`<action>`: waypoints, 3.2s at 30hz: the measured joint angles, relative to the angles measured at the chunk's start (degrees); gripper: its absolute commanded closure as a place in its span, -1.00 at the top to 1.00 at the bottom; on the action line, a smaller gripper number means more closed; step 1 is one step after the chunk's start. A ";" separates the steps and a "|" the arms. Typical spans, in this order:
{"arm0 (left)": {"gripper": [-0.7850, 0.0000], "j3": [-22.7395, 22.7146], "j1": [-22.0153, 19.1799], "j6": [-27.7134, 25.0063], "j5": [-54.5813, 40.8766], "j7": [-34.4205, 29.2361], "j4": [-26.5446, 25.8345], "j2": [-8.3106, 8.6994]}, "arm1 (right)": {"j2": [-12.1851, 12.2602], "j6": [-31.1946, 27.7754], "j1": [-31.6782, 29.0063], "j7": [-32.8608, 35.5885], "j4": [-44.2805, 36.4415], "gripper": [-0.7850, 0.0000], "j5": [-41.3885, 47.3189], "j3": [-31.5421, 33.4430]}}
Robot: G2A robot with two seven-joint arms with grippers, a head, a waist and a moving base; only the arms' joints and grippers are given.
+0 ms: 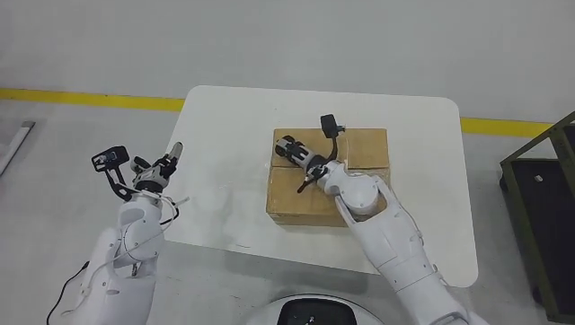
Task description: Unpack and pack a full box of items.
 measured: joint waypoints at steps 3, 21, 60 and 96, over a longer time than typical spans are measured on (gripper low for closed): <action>1.00 0.80 0.61 -0.31 -0.12 0.20 -1.41 -0.09 | 0.40 -0.71 0.01 -0.24 -3.43 -1.00 -3.45 0.17; 1.00 7.42 5.69 -5.70 -0.92 0.39 -12.96 -0.52 | 4.61 14.47 -18.79 0.58 -38.46 -1.00 -29.60 9.68; 1.00 7.41 5.68 -5.68 -0.93 0.37 -12.95 -0.52 | 7.86 -3.70 -38.83 -22.36 -32.82 -1.00 -48.98 27.72; 1.00 11.80 2.51 -15.71 13.98 1.59 -10.31 0.25 | 8.20 3.21 -35.39 -16.14 -36.08 -1.00 -43.26 22.65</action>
